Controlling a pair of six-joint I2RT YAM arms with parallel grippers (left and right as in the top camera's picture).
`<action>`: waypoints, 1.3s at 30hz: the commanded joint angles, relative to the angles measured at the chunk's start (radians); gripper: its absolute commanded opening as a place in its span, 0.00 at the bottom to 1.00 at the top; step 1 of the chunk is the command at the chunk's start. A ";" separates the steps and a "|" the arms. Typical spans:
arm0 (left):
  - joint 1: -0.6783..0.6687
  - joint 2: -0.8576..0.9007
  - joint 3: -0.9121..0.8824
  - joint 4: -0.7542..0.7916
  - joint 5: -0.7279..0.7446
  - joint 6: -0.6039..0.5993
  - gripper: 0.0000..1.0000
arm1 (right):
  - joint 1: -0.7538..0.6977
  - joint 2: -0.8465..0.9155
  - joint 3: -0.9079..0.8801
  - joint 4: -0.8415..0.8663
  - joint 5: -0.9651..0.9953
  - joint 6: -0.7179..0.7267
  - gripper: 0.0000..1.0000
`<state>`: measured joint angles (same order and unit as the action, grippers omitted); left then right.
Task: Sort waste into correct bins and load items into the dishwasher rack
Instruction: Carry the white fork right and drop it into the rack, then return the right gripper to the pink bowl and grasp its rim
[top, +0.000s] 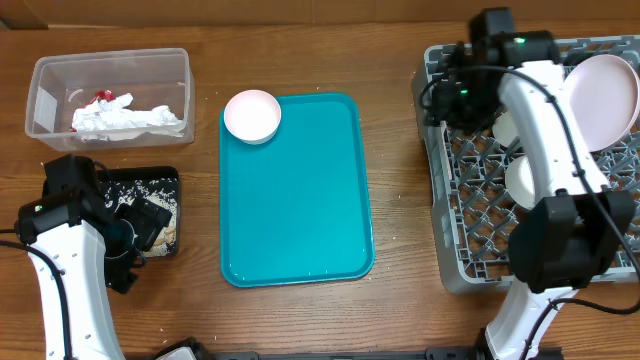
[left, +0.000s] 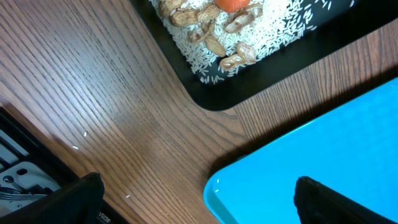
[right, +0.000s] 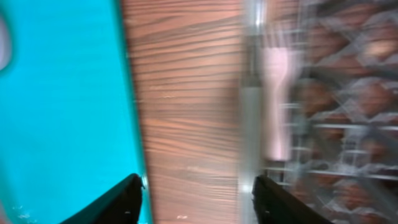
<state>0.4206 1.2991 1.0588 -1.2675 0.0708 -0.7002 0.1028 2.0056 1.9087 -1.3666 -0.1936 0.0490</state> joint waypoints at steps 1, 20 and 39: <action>0.001 -0.001 -0.002 0.001 0.000 0.013 1.00 | 0.138 -0.038 -0.002 0.037 -0.095 0.080 1.00; 0.001 -0.001 -0.002 0.001 0.000 0.013 1.00 | 0.494 0.268 -0.005 0.595 -0.016 0.611 0.89; 0.001 -0.001 -0.002 0.001 0.000 0.013 1.00 | 0.499 0.361 -0.004 0.761 0.002 0.667 0.80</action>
<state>0.4206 1.2991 1.0588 -1.2675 0.0704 -0.7002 0.5976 2.3436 1.9015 -0.6132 -0.2161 0.7063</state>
